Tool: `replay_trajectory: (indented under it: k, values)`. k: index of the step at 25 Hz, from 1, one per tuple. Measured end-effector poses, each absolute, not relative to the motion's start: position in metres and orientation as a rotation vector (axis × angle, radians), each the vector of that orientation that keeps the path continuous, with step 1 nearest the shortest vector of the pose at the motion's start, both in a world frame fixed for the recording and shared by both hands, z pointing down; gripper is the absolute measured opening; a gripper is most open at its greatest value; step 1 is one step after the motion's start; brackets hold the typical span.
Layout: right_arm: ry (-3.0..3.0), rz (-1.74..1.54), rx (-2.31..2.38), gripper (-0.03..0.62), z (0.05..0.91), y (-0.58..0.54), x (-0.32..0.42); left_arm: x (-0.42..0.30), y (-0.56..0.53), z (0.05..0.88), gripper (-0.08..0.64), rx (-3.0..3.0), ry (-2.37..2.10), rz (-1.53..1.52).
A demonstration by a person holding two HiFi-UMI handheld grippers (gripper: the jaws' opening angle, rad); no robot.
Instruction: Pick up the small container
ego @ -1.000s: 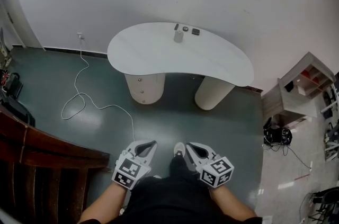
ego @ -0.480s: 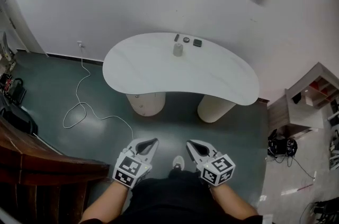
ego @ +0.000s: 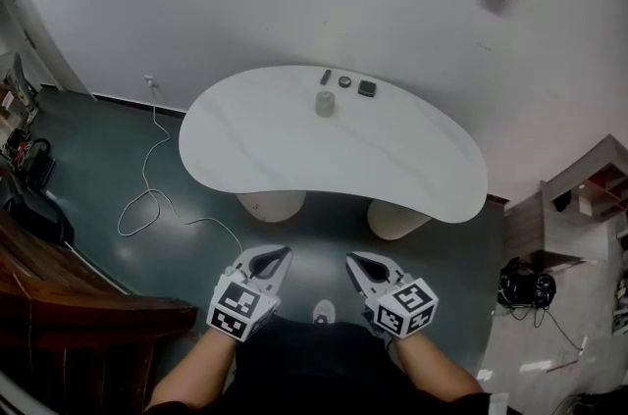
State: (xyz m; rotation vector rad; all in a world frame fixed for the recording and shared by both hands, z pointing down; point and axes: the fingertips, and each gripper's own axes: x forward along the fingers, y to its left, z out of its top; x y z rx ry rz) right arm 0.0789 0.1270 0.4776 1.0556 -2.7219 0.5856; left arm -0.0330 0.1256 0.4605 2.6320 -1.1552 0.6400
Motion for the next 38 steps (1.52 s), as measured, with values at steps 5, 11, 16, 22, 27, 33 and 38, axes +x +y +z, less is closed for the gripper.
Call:
replay_trajectory:
  k: [5,11,16,22,27,33,38]
  values:
    - [-2.723,0.634,1.030,-0.005,0.485,0.105,0.087,-0.020,0.108,0.463,0.015,2.621,-1.143,0.678]
    - [-2.710,0.663,1.009,-0.005,0.499,0.085,0.085,-0.020,0.086,0.475,0.015,2.595,-1.132,0.688]
    - [-2.701,0.653,1.026,-0.005,0.504,0.057,0.083,-0.019,0.052,0.480,0.015,2.615,-1.102,0.680]
    - [-2.666,0.634,1.086,-0.005,0.505,0.004,0.080,-0.019,-0.011,0.478,0.015,2.665,-1.044,0.652]
    - [-2.627,0.620,1.137,-0.005,0.500,-0.052,0.065,-0.031,-0.075,0.469,0.015,2.707,-0.994,0.639]
    - [-2.581,0.619,1.205,-0.005,0.497,-0.113,0.041,-0.055,-0.148,0.465,0.015,2.744,-0.934,0.629]
    - [-2.553,0.610,1.260,-0.005,0.494,-0.158,0.021,-0.070,-0.193,0.467,0.015,2.786,-0.853,0.639]
